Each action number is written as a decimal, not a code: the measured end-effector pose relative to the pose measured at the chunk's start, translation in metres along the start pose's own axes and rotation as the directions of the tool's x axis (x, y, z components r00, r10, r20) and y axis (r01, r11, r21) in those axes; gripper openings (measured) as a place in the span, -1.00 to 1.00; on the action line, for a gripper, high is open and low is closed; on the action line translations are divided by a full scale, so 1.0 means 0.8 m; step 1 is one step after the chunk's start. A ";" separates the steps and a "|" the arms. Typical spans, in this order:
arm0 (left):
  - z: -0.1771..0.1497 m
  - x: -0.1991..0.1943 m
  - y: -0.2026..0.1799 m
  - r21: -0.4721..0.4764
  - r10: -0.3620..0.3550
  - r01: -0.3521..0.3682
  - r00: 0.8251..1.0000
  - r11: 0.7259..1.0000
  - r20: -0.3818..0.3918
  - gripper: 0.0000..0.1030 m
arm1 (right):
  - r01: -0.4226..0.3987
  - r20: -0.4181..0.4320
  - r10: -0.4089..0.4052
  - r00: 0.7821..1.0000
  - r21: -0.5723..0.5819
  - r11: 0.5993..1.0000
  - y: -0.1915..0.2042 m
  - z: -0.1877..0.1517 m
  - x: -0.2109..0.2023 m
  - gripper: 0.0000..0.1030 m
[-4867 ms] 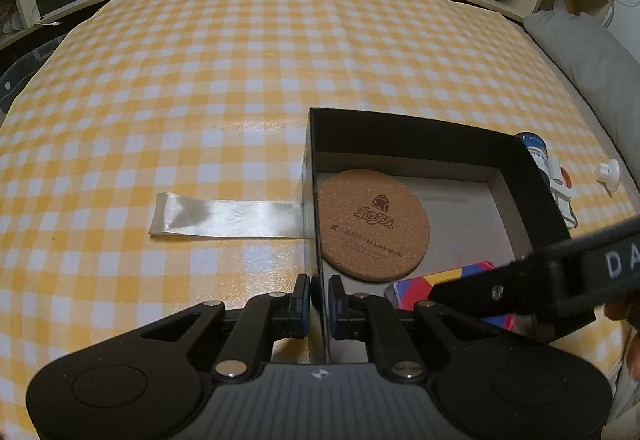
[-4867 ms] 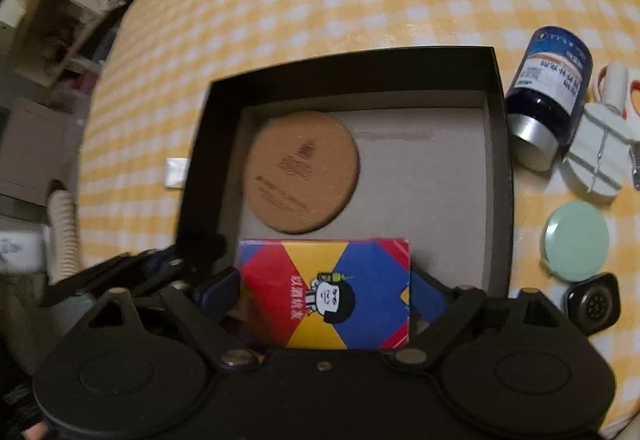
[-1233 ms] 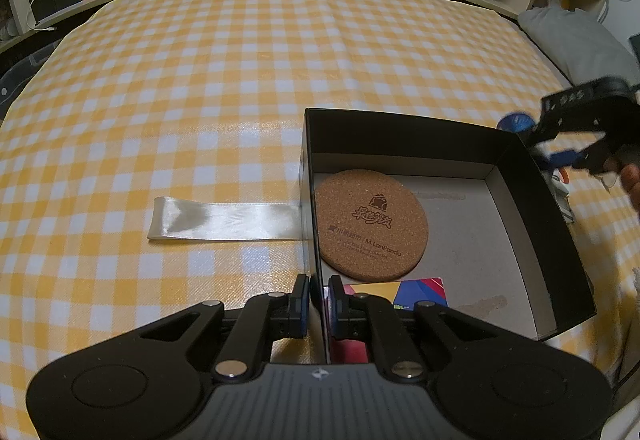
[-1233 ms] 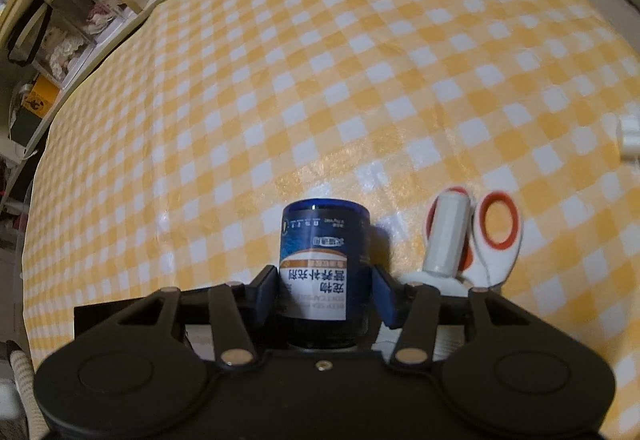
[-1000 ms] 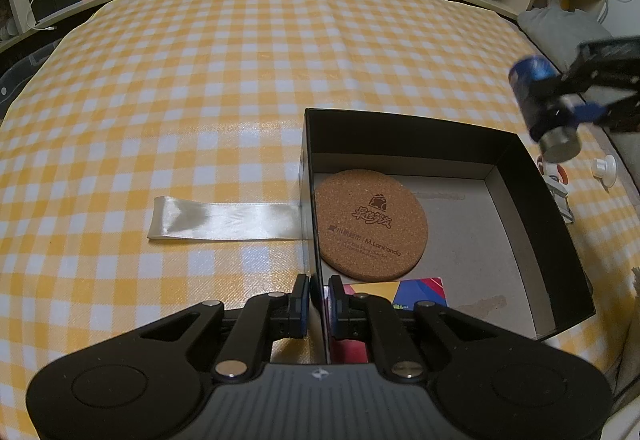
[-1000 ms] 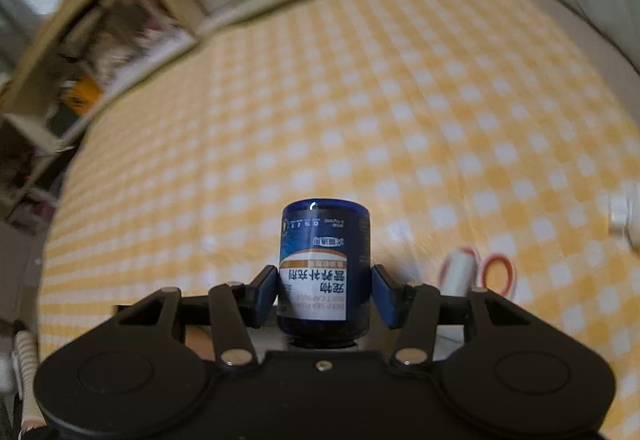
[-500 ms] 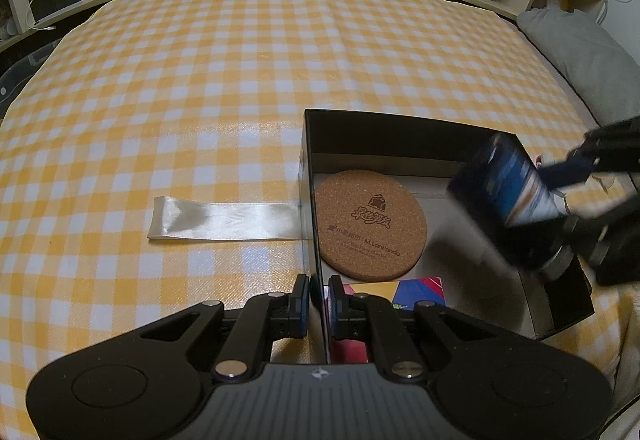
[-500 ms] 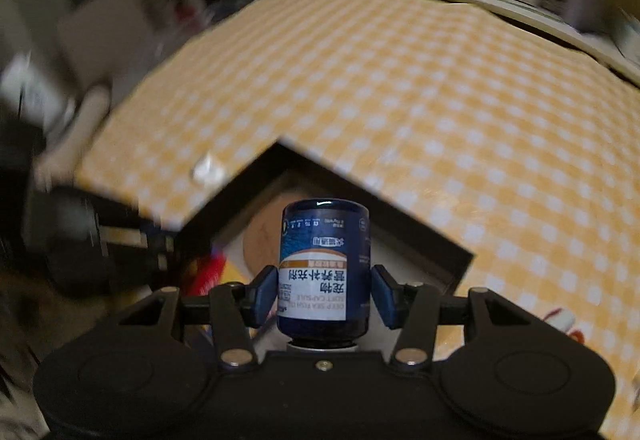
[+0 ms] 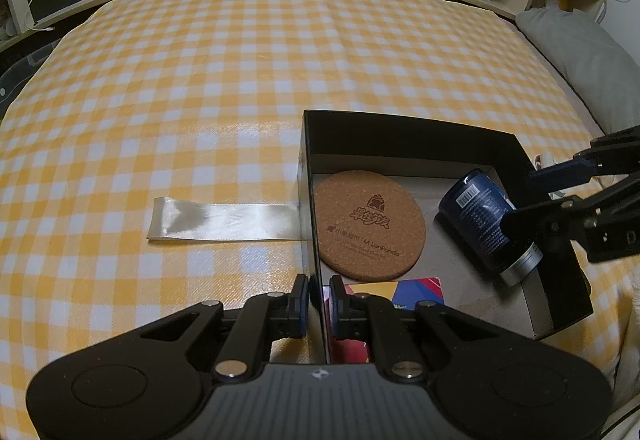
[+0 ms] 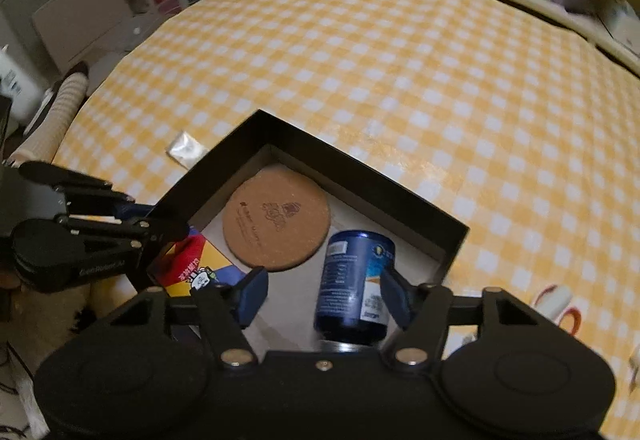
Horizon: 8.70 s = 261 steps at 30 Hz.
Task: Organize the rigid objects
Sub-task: 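Place the blue medicine bottle upright inside the black box and release, then move the right gripper to the white tool and grasp it, then lift the white tool with the right gripper and carry it over the black box, then lower the white tool into the black box beside the bottle and open the right gripper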
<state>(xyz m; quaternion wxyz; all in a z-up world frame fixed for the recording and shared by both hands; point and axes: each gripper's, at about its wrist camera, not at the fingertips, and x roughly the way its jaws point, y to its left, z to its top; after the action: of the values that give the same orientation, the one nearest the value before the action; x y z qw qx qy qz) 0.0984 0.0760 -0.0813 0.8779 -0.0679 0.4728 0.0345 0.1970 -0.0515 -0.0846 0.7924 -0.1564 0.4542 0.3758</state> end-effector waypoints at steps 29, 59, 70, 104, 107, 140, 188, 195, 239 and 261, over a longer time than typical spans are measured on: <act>0.000 0.002 -0.006 -0.002 -0.017 0.017 1.000 1.000 -0.003 -0.78 | 0.055 -0.014 -0.053 0.998 0.183 0.982 -0.020 -0.001 0.031 -1.00; 0.001 0.003 -0.009 -0.004 -0.018 0.018 1.000 1.000 0.000 -0.79 | 0.072 0.221 -0.185 0.957 0.439 0.896 -0.084 -0.015 -0.108 1.00; 0.001 0.002 -0.008 -0.003 -0.017 0.017 1.000 1.000 0.000 -0.79 | 0.163 0.173 -0.318 0.932 0.585 0.795 -0.162 -0.053 -0.127 1.00; 0.001 0.001 -0.006 -0.002 -0.017 0.017 1.000 1.000 -0.001 -0.79 | 0.205 -0.149 -0.143 0.978 0.788 0.581 -0.189 -0.083 0.047 0.08; 0.001 0.000 -0.006 -0.002 -0.016 0.016 1.000 1.000 -0.001 -0.79 | 0.224 -0.160 -0.160 0.974 0.769 0.599 -0.187 -0.075 0.051 0.09; -0.002 -0.001 -0.005 -0.005 -0.021 0.021 1.000 1.000 -0.002 -0.79 | 0.051 0.058 -0.123 0.991 0.679 0.732 -0.140 -0.037 -0.032 -0.45; -0.004 -0.002 -0.002 -0.010 -0.024 0.024 1.000 1.000 -0.002 -0.78 | -0.250 0.185 0.170 0.968 0.637 0.729 -0.074 -0.037 -0.014 -0.72; -0.004 -0.002 -0.002 -0.010 -0.025 0.025 1.000 1.000 -0.002 -0.78 | -0.190 0.146 0.125 0.981 0.630 0.753 -0.049 -0.030 0.020 -0.45; -0.004 -0.003 -0.002 -0.008 -0.022 0.022 1.000 1.000 -0.002 -0.78 | -0.099 -0.105 0.161 0.981 0.439 0.893 -0.013 -0.036 0.048 -0.75; -0.003 -0.004 -0.001 -0.012 -0.026 0.026 1.000 1.000 -0.002 -0.78 | -0.082 -0.005 0.091 0.996 0.387 0.919 -0.001 -0.028 0.005 0.62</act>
<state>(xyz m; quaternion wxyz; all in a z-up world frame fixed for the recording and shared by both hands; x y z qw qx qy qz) 0.0946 0.0749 -0.0796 0.8774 -0.0794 0.4725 0.0256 0.1851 -0.0636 -0.1002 0.7851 0.0187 0.5347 0.3120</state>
